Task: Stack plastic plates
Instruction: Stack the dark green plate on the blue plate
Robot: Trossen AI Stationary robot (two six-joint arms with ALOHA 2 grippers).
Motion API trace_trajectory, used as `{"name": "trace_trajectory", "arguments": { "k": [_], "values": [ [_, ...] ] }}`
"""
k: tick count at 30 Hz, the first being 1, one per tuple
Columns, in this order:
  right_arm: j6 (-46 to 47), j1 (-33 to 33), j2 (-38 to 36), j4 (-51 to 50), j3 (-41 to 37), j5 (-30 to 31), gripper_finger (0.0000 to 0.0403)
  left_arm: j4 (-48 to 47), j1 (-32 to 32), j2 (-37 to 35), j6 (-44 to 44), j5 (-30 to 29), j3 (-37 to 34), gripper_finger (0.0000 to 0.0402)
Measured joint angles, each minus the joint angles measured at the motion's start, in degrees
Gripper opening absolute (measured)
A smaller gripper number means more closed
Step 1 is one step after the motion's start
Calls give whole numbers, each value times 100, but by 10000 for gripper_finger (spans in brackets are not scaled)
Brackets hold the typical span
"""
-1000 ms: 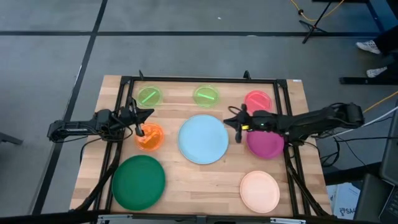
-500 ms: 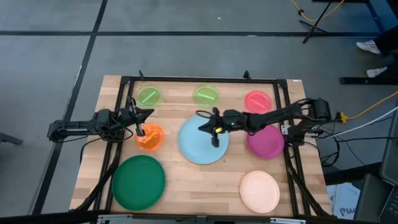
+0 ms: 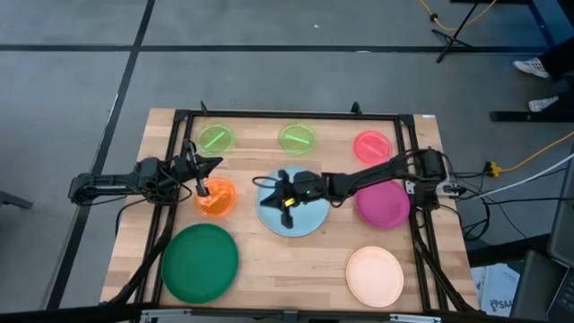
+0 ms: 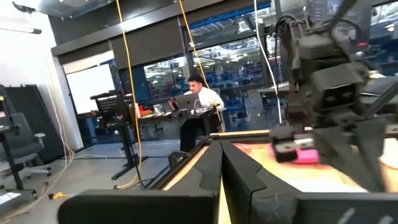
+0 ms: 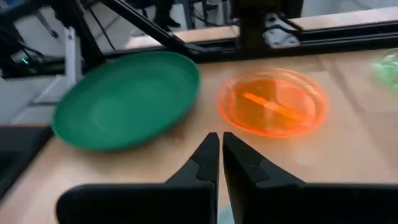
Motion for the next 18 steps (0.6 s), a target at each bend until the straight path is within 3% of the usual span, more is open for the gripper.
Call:
{"name": "trace_trajectory", "arguments": {
  "k": [7,13,18],
  "values": [
    [650,215,675,-95,919,76,29,5,2,0,-16,-2,0,5],
    [776,426,1286,-756,1856,532,113,-103,1,-1,-20,-4,0,5],
    [1086,538,1726,-1949,2746,663,178,-194,0,-1,-186,10,-2,5]
  ]
}}
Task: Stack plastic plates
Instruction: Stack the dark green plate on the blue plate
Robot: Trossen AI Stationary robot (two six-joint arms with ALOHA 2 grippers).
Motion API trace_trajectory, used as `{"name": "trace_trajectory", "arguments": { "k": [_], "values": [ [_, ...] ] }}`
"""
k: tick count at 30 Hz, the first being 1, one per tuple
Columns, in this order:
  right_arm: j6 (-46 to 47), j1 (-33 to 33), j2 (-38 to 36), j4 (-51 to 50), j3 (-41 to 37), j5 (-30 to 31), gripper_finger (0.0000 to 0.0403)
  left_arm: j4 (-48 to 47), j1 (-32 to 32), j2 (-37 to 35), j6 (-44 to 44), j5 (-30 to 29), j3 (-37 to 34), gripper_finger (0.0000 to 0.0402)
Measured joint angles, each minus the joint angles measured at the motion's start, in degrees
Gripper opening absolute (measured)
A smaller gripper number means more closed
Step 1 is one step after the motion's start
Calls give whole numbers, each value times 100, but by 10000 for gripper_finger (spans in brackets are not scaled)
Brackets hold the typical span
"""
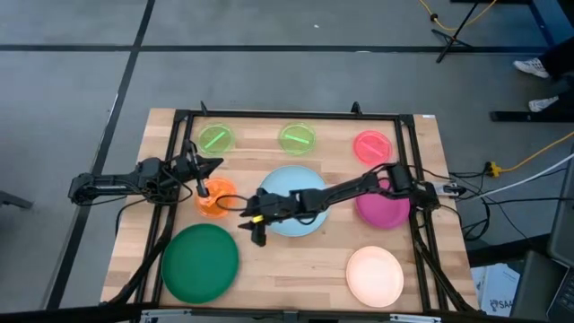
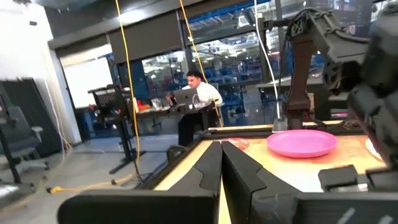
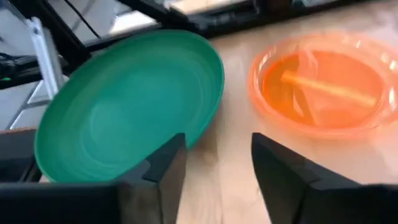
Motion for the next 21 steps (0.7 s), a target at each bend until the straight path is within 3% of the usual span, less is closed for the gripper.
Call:
{"name": "trace_trajectory", "arguments": {
  "k": [10,21],
  "values": [
    [1293,142,841,-582,1200,22,200,-157,0,1,-141,2,0,5],
    [2200,251,1344,-60,1306,104,200,-153,0,1,-138,-8,0,5]
  ]
}}
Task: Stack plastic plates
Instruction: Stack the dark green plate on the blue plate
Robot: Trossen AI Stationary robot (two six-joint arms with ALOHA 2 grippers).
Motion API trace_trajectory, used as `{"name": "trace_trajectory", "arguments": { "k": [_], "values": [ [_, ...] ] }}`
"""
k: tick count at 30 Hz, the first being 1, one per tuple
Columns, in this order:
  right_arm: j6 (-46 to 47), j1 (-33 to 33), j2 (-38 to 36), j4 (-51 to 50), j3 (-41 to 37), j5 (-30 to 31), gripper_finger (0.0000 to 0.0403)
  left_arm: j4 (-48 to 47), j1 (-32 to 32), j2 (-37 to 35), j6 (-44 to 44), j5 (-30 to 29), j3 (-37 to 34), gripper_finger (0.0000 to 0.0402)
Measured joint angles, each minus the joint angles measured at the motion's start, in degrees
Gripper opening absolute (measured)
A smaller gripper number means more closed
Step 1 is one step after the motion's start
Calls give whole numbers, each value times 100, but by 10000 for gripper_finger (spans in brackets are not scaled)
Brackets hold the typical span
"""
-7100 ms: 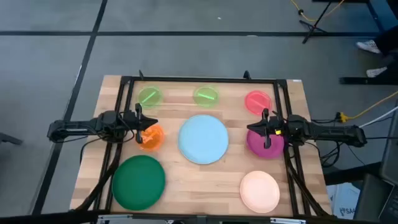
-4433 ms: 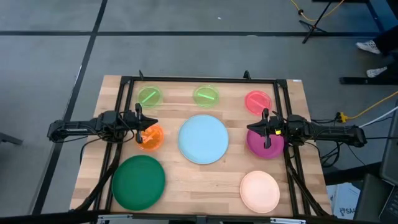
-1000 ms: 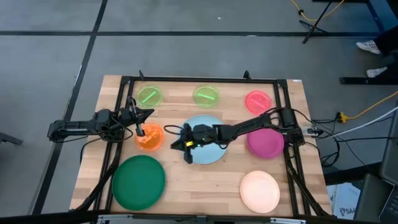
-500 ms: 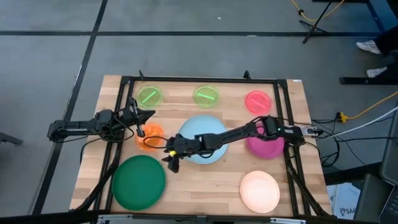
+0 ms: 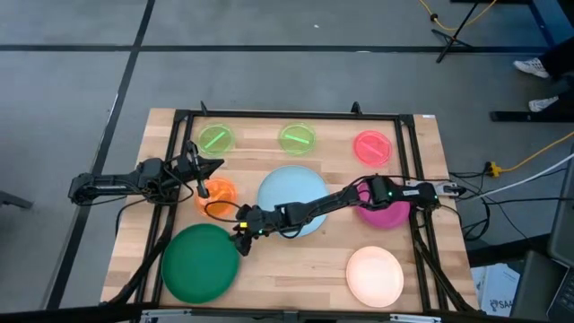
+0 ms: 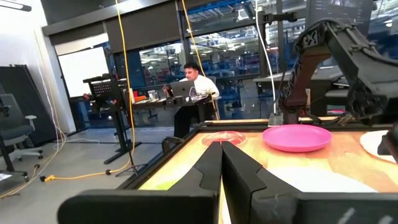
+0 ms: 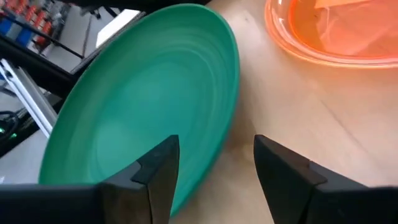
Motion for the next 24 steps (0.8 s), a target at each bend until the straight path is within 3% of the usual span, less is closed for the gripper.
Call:
{"name": "trace_trajectory", "arguments": {
  "k": [24],
  "values": [
    [-65,110,79,-227,1,422,200,87,0,0,46,-15,0,5]
  ]
}}
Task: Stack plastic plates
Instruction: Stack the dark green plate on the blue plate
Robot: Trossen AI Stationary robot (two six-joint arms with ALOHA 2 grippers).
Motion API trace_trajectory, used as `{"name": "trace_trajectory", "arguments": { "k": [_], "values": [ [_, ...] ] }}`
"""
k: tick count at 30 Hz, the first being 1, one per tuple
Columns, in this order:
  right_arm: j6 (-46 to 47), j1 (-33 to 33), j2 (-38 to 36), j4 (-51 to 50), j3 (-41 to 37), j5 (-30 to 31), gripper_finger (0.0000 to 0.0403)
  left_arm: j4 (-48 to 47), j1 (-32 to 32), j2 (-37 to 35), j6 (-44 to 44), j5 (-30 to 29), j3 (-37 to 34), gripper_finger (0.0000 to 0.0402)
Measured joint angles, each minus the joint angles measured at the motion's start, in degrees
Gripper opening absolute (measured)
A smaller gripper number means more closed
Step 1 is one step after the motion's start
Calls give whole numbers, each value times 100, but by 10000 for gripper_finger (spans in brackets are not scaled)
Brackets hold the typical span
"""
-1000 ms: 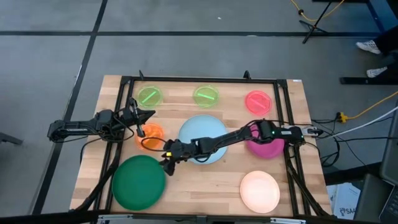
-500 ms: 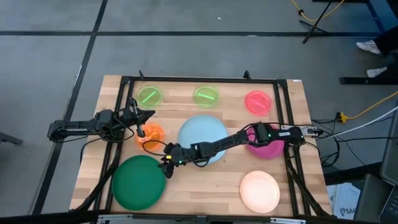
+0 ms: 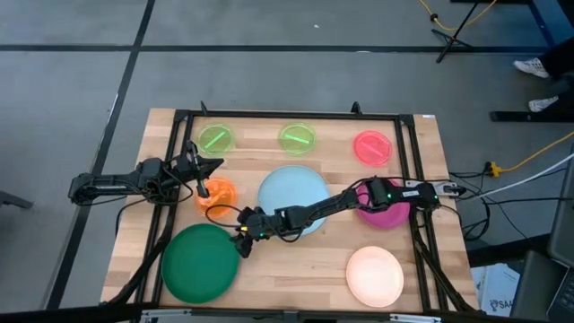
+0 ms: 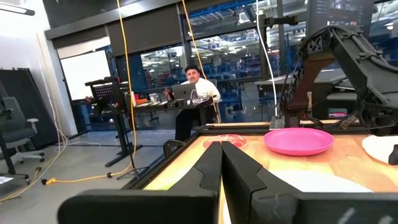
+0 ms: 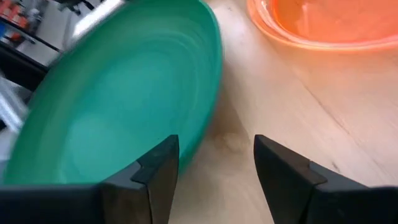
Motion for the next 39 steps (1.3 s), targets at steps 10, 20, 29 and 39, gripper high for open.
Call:
{"name": "trace_trajectory", "arguments": {
  "k": [10,20,29,39],
  "values": [
    [-214,-7,0,-98,1,95,200,0,0,0,1,0,0,5],
    [-465,-15,-15,-91,1,99,200,2,0,0,0,2,0,5],
    [-802,-13,-90,-923,286,212,200,0,0,0,2,5,0,5],
    [-1199,-8,-96,-1592,881,399,200,-2,0,0,2,7,0,5]
  ]
}}
